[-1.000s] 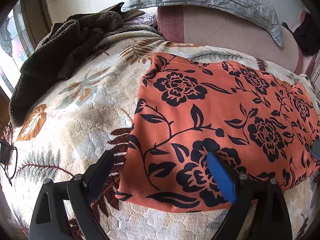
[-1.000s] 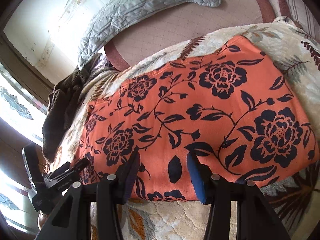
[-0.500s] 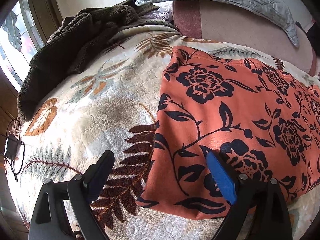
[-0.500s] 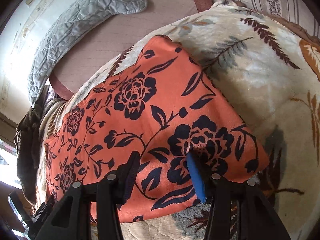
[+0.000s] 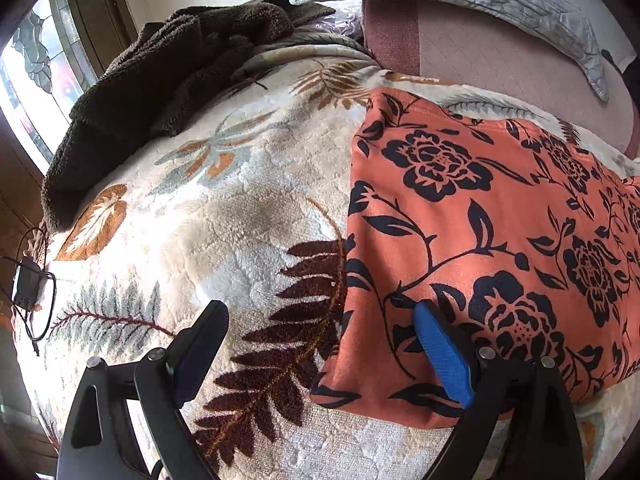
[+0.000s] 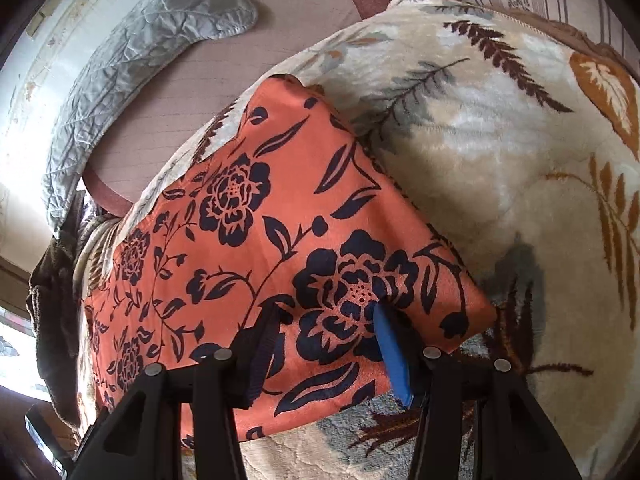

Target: Fold small clothes

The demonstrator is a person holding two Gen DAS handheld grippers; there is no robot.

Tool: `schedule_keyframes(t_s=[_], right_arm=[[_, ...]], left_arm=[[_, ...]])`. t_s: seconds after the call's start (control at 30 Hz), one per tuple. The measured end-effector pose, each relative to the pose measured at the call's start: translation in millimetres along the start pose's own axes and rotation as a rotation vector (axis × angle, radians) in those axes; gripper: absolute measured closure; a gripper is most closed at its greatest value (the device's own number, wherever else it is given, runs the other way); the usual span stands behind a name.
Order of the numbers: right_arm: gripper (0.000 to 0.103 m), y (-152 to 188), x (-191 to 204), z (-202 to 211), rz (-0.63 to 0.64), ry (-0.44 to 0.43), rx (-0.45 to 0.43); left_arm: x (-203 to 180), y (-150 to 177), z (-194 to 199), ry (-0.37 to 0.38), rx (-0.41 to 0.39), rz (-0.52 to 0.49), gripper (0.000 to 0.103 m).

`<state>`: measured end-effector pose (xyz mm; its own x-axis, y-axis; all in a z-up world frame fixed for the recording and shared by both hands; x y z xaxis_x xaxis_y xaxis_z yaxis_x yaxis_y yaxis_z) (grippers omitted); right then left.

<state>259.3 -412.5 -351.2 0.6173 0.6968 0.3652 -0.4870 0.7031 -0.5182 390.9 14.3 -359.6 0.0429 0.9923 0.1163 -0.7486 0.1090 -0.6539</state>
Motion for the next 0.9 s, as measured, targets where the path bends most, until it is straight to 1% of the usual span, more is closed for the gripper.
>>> schedule_keyframes(t_s=[0.07, 0.13, 0.3, 0.4, 0.47, 0.6, 0.8, 0.9], right_arm=[[0.05, 1, 3, 4, 0.018, 0.004, -0.008], [0.05, 1, 3, 8, 0.01, -0.011, -0.013], [0.05, 0, -1, 34, -0.033, -0.084, -0.04], [0.049, 2, -5, 49, -0.071, -0.134, -0.038], [0.046, 3, -11, 52, -0.116, -0.163, -0.024], [0.046, 15, -14, 51, -0.202, -0.211, 0.028], [0.046, 30, -12, 45, -0.233, -0.232, 0.073], [0.046, 30, -8, 43, -0.221, -0.245, 0.062]], left_arm=[[-2, -2, 2, 0.002, -0.007, -0.01, 0.009], [-3, -2, 3, 0.013, -0.004, -0.015, 0.009], [0, -3, 9, 0.027, -0.007, 0.004, 0.01], [3, -4, 11, 0.033, -0.008, 0.022, 0.01], [4, -5, 12, 0.039, -0.01, 0.028, 0.01], [6, -6, 15, 0.043, -0.015, 0.031, 0.01], [12, -7, 17, 0.048, -0.022, 0.053, 0.01], [12, -7, 14, 0.039, -0.021, 0.049, 0.01]])
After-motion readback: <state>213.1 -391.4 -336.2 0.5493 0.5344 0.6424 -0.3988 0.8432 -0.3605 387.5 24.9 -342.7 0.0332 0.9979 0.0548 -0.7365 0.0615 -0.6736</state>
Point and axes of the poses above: each gripper's, at about its wrist camera, not at the fingertips, and z roughly against the way its jaws point, x to its left, y to its underside, the point moved 6 cm from there along -z, roughly the way its jaws point, and after that the axes turned 8 degrees about -x, right-handed, at the moved point
